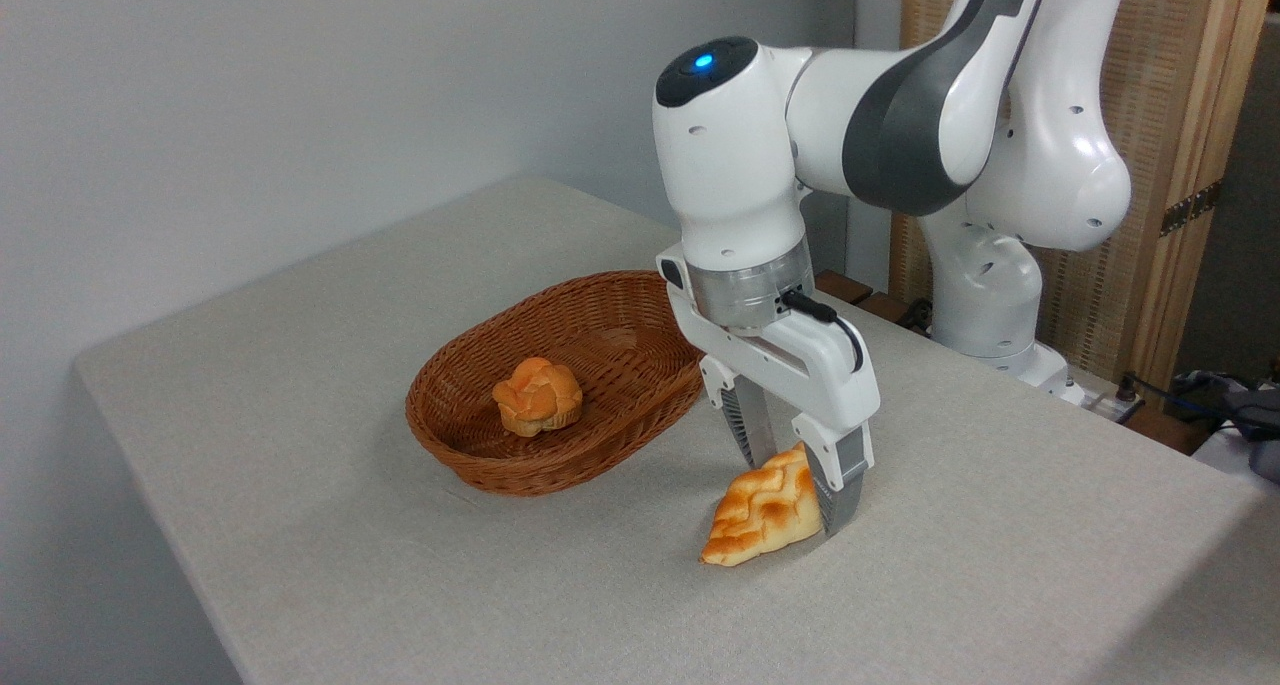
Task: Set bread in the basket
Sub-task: 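Close the gripper on the braided bread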
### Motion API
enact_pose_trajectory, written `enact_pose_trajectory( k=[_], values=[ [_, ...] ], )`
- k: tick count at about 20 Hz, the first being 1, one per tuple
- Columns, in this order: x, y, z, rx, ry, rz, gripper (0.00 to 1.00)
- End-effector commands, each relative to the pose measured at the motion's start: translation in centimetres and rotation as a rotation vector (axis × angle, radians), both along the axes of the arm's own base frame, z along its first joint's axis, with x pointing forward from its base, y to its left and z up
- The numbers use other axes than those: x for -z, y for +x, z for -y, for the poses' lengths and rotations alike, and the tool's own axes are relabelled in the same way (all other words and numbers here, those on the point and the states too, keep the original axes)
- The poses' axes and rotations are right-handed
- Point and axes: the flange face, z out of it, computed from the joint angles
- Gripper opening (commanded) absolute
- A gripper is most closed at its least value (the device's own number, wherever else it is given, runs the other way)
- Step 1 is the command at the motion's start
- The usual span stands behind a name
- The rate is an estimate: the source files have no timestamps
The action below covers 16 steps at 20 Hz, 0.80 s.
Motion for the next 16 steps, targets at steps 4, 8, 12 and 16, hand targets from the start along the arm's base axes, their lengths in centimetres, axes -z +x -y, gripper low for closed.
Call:
enact_pose_trajectory(
  k=[4,8,12,16],
  values=[
    [0.7,0.2,0.1,0.026,0.000,0.026,0.48],
    [0.7,0.2,0.2,0.027,-0.001,0.024,0.48],
    [0.6,0.2,0.2,0.027,0.000,0.023,0.47],
    [-1.2,0.9,0.2,-0.003,-0.025,0.052,0.42]
  ],
)
